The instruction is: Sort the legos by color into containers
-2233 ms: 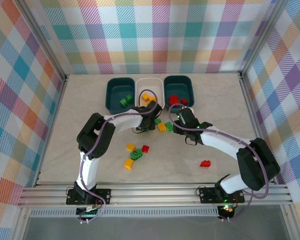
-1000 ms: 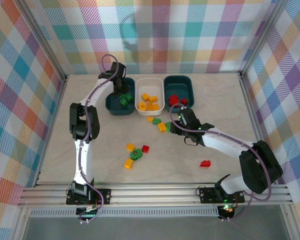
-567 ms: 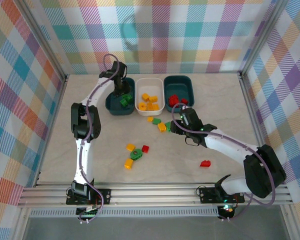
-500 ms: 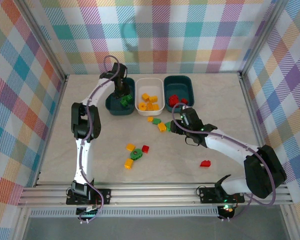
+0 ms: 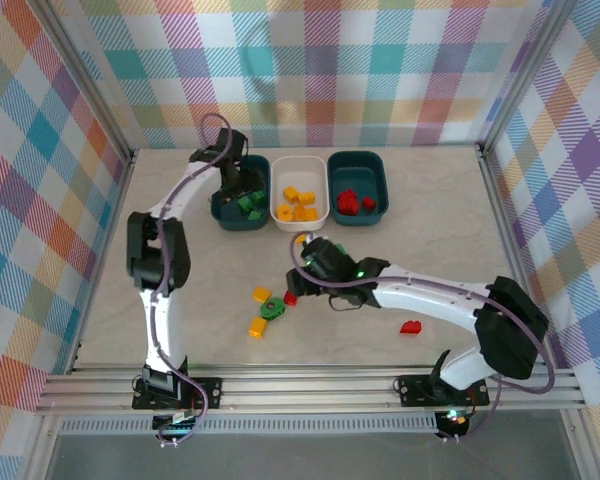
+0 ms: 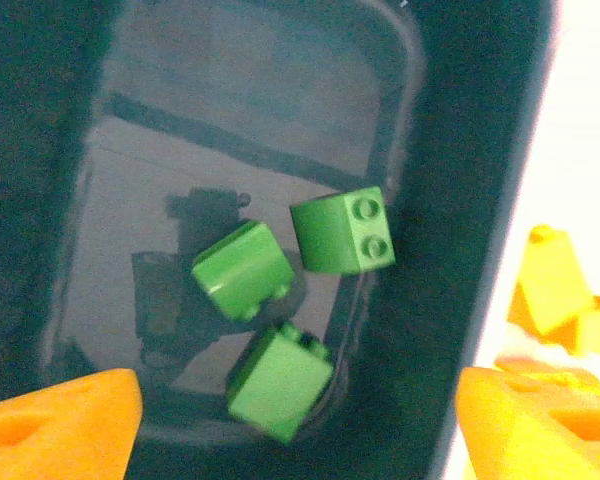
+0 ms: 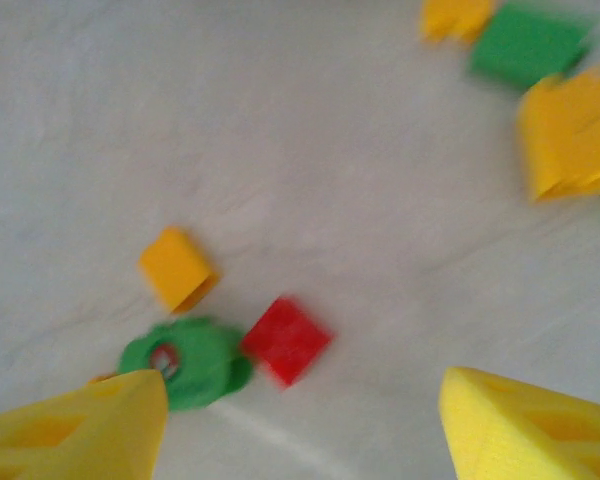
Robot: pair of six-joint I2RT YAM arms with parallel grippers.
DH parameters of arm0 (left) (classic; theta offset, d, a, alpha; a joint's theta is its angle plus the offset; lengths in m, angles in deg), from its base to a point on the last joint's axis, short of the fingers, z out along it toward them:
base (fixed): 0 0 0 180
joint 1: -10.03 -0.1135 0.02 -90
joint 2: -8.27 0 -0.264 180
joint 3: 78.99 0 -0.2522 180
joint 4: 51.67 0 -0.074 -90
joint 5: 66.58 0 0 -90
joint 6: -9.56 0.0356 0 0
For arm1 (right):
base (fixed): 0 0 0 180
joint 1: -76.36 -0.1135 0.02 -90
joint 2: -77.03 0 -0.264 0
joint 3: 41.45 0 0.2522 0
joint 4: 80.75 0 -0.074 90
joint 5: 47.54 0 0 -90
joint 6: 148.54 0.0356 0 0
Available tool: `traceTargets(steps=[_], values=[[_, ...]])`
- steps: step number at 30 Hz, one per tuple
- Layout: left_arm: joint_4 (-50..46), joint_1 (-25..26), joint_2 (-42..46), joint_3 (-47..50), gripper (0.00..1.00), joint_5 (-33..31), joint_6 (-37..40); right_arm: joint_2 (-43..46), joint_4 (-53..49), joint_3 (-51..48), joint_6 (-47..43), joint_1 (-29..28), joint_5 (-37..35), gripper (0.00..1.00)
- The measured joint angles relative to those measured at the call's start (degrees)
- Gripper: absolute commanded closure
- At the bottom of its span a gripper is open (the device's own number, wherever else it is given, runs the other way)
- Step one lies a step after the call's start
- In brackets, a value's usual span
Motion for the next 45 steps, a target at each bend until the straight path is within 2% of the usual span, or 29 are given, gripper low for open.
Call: traceTargets(steps=[5, 8, 11, 15, 24, 33, 40, 45], values=[[7.1, 0.0, 24.1, 20.2, 0.04, -3.9, -4.8, -7.7, -2.1, 3.2, 8.0, -6.6, 3.4, 0.23], [10.4, -0.1, 36.7, 32.7, 0.04, -7.4, -8.1, -11.9, -4.2, 6.7, 10.6, -7.8, 4.8, 0.23], [11.7, -0.4, 43.2, 42.7, 0.04, -9.5, -10.2, -15.0, -5.4, 10.6, 12.4, -7.8, 6.6, 0.22], [11.6, -0.6, 46.3, 51.4, 0.04, -10.8, -12.1, -18.7, -7.4, 15.8, 14.3, -7.8, 9.0, 0.21], [12.5, -0.6, 56.1, 57.0, 0.04, -11.5, -14.1, -26.2, -16.3, 26.5, 16.9, -7.8, 15.3, 0.22], [12.3, -0.6, 61.3, 60.4, 0.03, -11.4, -14.5, -28.9, -21.9, 28.3, 19.9, -7.9, 20.3, 0.23], [12.4, -0.6, 63.8, 62.4, 0.03, -10.4, -15.1, -32.7, -22.4, 30.8, 22.2, -8.4, 21.1, 0.24], [12.4, -0.6, 64.5, 62.8, 0.03, -9.7, -15.4, -34.2, -22.1, 32.2, 23.8, -8.4, 20.9, 0.33]])
